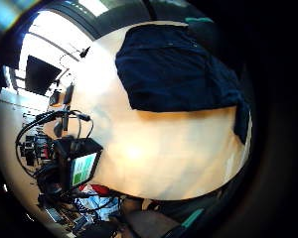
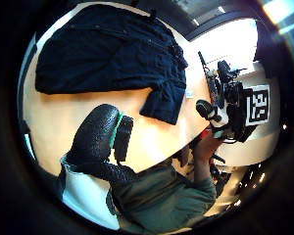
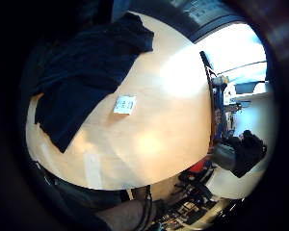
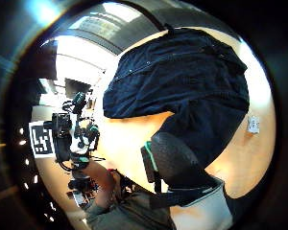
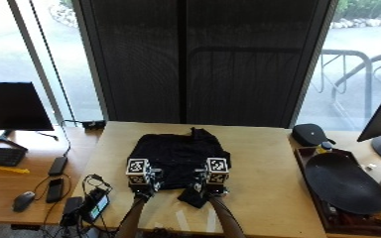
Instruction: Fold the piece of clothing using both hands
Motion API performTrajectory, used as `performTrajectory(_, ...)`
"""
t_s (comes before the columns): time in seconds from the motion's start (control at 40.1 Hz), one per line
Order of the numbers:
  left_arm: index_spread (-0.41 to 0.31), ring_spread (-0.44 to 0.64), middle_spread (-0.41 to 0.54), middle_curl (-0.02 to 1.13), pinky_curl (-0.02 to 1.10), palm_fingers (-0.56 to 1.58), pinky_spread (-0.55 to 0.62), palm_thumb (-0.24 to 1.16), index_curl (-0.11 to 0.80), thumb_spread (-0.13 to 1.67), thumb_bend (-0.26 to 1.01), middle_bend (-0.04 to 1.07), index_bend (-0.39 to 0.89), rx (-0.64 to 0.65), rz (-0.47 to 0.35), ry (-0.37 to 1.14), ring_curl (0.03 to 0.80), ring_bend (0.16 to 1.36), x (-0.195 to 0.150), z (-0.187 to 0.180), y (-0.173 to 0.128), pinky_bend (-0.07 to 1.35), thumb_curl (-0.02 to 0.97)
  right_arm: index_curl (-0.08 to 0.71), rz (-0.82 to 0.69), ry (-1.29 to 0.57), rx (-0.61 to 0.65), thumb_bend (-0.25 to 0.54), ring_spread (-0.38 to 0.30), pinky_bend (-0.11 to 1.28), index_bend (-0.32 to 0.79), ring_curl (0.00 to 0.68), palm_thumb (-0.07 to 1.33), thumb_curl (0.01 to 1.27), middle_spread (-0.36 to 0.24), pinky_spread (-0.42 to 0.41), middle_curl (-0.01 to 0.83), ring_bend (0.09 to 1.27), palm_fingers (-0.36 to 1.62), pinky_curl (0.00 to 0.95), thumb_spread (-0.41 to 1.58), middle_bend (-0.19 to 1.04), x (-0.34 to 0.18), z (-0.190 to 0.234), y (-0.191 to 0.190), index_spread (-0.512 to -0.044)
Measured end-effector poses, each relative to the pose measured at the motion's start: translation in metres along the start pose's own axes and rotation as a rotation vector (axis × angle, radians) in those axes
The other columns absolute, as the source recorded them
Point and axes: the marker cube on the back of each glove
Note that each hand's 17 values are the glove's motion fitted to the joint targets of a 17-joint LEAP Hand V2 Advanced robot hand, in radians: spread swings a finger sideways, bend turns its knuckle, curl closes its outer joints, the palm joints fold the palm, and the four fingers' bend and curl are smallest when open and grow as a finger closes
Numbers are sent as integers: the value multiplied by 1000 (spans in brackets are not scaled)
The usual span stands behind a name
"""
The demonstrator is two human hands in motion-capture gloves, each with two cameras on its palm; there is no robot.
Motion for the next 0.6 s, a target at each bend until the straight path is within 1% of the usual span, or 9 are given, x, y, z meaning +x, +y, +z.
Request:
performTrajectory(0.025, -87, 185, 31, 323, 245, 344, 363, 331, 276, 1075, -19, 183, 138, -56, -6, 21, 288, 564, 1, 10, 1, 429, 290, 216, 0, -3, -20, 2, 175, 716, 105, 212, 358, 284, 29, 280, 226, 320, 43, 341, 1148, 172, 1, 3, -1, -393)
performTrajectory(0.075, -87, 182, 31, 330, 248, 349, 360, 333, 277, 1079, -20, 192, 134, -119, -15, 23, 290, 568, 1, 19, 2, 432, 294, 212, -5, -4, -40, 2, 178, 742, 103, 218, 384, 293, 32, 273, 228, 326, 37, 350, 1139, 171, 1, 3, 0, -389)
performTrajectory(0.125, -86, 179, 29, 334, 255, 351, 352, 334, 278, 1081, -21, 192, 132, -174, -26, 0, 295, 573, 3, 17, 7, 436, 297, 208, -15, -12, -47, 3, 179, 769, 101, 222, 407, 302, 37, 260, 230, 332, 30, 359, 1132, 167, -3, -4, 5, -386)
performTrajectory(0.199, -85, 175, 25, 341, 261, 350, 345, 334, 280, 1083, -22, 193, 132, -260, -53, -59, 299, 578, 6, -1, 24, 440, 301, 204, -19, -14, -93, -2, 181, 798, 103, 230, 437, 311, 40, 245, 232, 347, 18, 367, 1122, 166, -8, -9, 13, -381)
performTrajectory(0.299, -82, 160, 22, 351, 270, 356, 336, 339, 279, 1085, -19, 198, 123, -376, -57, -91, 306, 590, 7, 8, 29, 445, 307, 194, -19, 37, -196, 7, 183, 834, 95, 241, 500, 329, 51, 210, 237, 369, 4, 378, 1102, 168, -3, 12, 1, -372)
performTrajectory(0.374, -82, 136, 8, 361, 272, 381, 325, 372, 278, 1096, -7, 213, 123, -392, -53, -140, 308, 594, 5, 18, 24, 436, 314, 192, -24, 58, -284, 4, 184, 850, 102, 247, 536, 337, 54, 189, 239, 382, -7, 381, 1092, 171, 0, 25, -3, -362)
performTrajectory(0.449, -92, 108, -19, 369, 269, 425, 309, 418, 289, 1107, 3, 225, 150, -410, -48, -184, 310, 597, 4, 26, 21, 406, 324, 191, -30, 55, -366, 2, 178, 854, 113, 249, 573, 344, 61, 169, 243, 385, -16, 380, 1077, 173, 1, 35, -5, -352)
performTrajectory(0.523, -107, 68, -45, 375, 264, 480, 295, 459, 306, 1121, 10, 230, 174, -425, -37, -191, 310, 591, 4, 30, 21, 373, 331, 197, -33, 68, -396, -5, 175, 845, 128, 253, 601, 348, 60, 155, 247, 382, -19, 376, 1066, 177, 3, 41, -7, -339)
performTrajectory(0.598, -124, 37, -65, 381, 262, 525, 278, 481, 328, 1138, 6, 222, 199, -411, -28, -185, 310, 573, 4, 31, 21, 342, 333, 205, -23, 70, -418, -9, 166, 837, 140, 254, 624, 351, 60, 142, 253, 374, -9, 373, 1055, 182, 5, 45, -8, -332)
